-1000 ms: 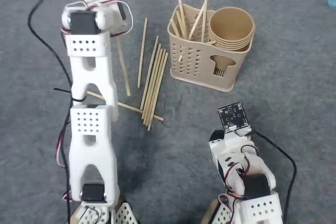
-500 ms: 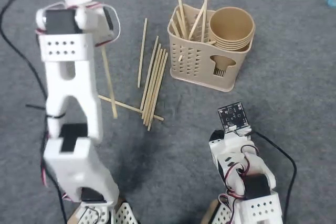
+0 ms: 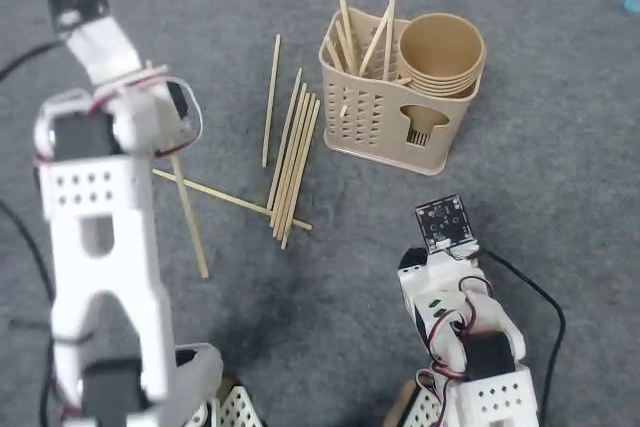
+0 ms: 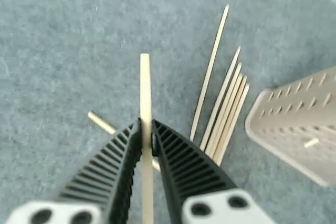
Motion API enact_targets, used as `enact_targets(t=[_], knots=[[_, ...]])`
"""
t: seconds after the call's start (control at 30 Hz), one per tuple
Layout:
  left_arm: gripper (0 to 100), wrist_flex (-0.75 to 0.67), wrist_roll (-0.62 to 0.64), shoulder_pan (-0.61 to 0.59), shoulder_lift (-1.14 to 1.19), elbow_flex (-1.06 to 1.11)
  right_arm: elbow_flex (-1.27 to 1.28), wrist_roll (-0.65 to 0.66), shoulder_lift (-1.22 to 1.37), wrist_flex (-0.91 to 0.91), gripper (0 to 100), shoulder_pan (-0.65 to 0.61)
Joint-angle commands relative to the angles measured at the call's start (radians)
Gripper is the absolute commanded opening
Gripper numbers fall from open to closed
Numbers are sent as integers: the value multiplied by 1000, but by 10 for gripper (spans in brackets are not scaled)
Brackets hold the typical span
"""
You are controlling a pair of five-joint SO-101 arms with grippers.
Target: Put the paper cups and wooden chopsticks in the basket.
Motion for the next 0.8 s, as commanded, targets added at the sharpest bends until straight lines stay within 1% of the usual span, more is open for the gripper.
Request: enact_targets(t=[0.0, 0.1, 0.27, 0.37, 0.47, 0.57, 0.67, 0.7, 0.77], knots=[[11, -282, -11, -6, -259, 306, 21, 15, -15, -16, 9, 8], [11, -459, -11, -2, -388, 493, 21, 15, -15, -16, 9, 8], [11, -761, -14, 18, -559, 730, 21, 15, -15, -16, 9, 8], [11, -1008, -12, 20, -634, 840, 21, 15, -15, -16, 9, 8], [11, -1290, -12, 21, -684, 932, 21, 15, -15, -16, 9, 8], [11, -1577, -15, 80, -703, 1007, 21, 15, -15, -16, 9, 8], [11, -1837, -15, 173, -703, 1041, 21, 15, -15, -16, 9, 8], [11, -1896, -15, 209, -703, 1038, 21, 15, -15, -16, 9, 8], [11, -1932, -15, 278, -703, 1006, 21, 15, -15, -16, 9, 8]])
